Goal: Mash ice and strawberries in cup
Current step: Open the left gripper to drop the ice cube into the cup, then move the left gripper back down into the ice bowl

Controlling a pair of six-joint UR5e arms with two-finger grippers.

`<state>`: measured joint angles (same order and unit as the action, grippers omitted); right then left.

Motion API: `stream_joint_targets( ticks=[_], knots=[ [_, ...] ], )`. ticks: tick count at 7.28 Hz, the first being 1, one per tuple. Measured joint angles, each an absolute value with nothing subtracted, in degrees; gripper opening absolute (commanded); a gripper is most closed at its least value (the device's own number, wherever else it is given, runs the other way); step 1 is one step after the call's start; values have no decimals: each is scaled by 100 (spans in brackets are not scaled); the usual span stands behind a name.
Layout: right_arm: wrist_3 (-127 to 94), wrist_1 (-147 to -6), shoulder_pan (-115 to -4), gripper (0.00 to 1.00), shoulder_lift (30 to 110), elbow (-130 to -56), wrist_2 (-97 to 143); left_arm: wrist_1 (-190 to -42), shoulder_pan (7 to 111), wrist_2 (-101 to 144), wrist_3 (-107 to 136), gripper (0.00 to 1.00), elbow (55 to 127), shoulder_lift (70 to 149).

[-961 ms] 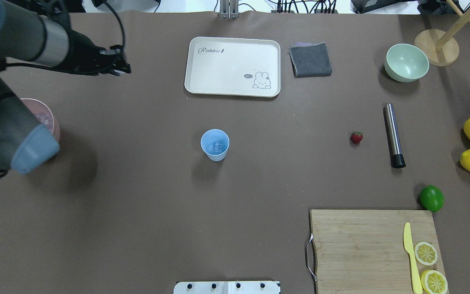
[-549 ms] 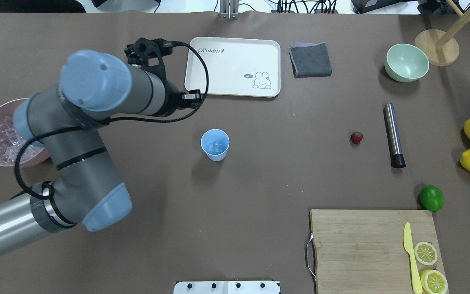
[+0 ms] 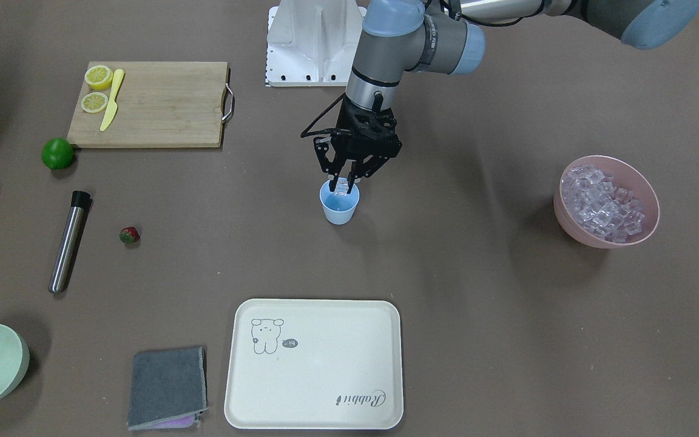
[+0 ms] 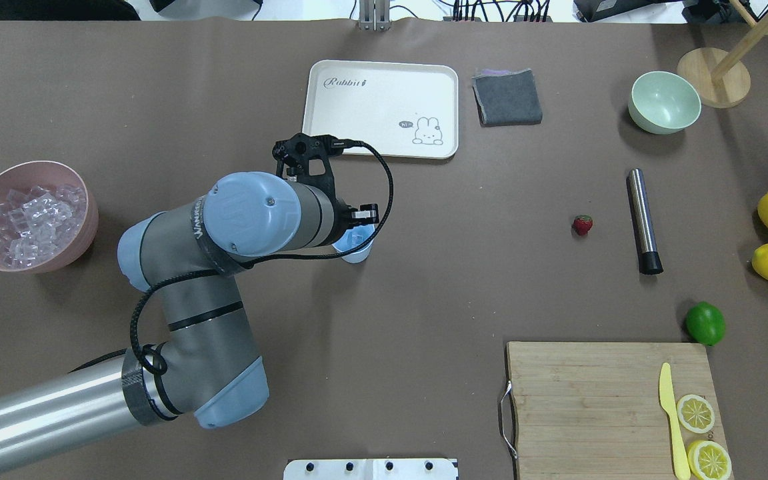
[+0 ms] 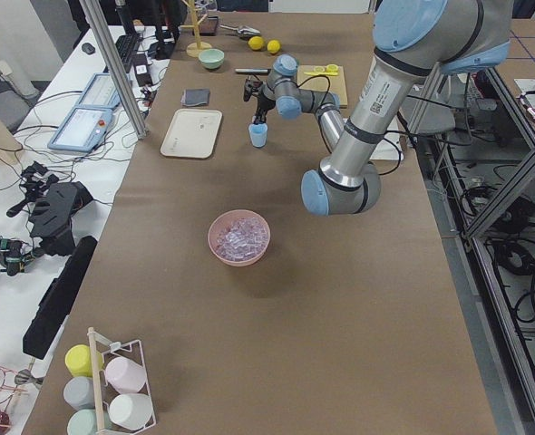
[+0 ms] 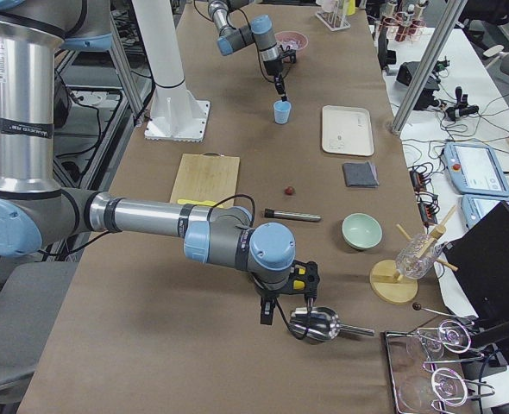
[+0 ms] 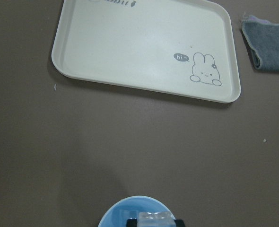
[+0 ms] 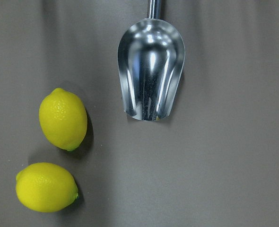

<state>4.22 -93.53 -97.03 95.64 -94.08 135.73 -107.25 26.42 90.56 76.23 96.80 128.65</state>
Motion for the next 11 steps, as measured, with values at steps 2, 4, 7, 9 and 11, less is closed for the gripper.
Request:
stream_joint_targets(
  ticks=[2,4,7,9,11],
  knots=[
    [423,-9359,-9703,100,9573,-9380,13571,-10746,2513,8904,7619,97,9573,12865],
    [424,-9360,-9703,100,9589,-9350,13570,-10743,2492,8884,7590,98,9576,12870],
    [424,-9360,-9703,100,9610,-9344,13572,-10584,2822,9182,7232,97,9936,12739],
    [430,-9355,-9703,100,9608,-9350,13591,-10174,3779,10105,6197,97,10620,12070],
    [430,-9352,-9703,100,9610,-9351,13655,-10064,4777,10925,4807,97,11273,10967]
  ],
)
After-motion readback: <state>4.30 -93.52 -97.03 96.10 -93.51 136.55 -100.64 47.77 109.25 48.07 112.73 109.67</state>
